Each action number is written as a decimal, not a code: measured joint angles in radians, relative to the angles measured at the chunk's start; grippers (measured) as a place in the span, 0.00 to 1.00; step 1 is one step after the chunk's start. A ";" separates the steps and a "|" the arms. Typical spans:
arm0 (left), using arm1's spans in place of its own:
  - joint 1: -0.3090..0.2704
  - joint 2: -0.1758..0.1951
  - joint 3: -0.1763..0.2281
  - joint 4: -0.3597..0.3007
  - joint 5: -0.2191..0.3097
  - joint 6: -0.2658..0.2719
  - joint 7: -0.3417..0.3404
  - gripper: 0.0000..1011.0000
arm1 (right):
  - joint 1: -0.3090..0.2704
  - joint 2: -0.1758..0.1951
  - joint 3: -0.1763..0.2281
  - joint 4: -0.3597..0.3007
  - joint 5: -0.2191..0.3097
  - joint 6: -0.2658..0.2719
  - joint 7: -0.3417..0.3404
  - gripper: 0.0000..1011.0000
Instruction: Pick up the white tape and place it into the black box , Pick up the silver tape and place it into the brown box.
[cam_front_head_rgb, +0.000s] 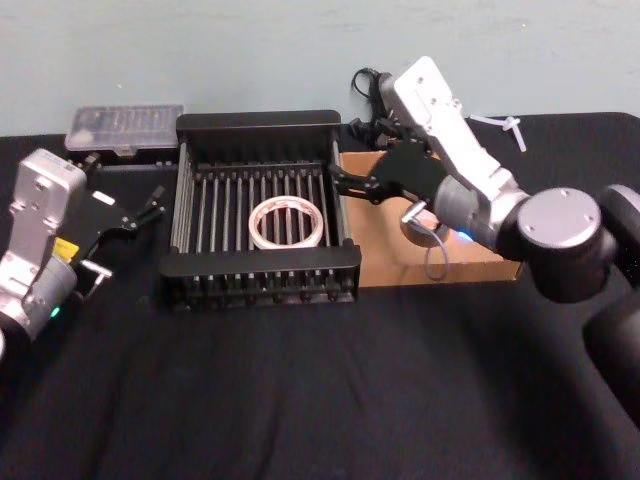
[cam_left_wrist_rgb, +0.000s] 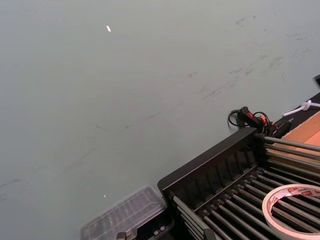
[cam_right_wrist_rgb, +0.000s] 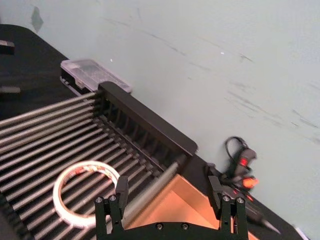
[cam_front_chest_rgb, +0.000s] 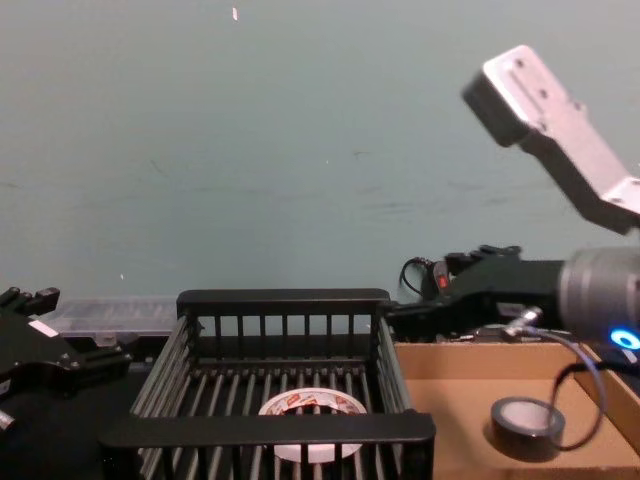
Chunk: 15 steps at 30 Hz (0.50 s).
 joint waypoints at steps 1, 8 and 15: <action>0.000 0.000 0.000 0.000 0.000 0.000 0.000 0.99 | -0.019 0.010 0.009 -0.023 -0.004 0.004 -0.006 0.99; 0.000 0.000 0.000 0.000 0.000 0.000 0.000 0.99 | -0.118 0.053 0.067 -0.131 -0.013 0.020 -0.030 0.99; 0.000 0.000 0.000 0.000 0.000 0.000 0.000 0.99 | -0.199 0.081 0.114 -0.194 -0.033 0.021 -0.060 0.99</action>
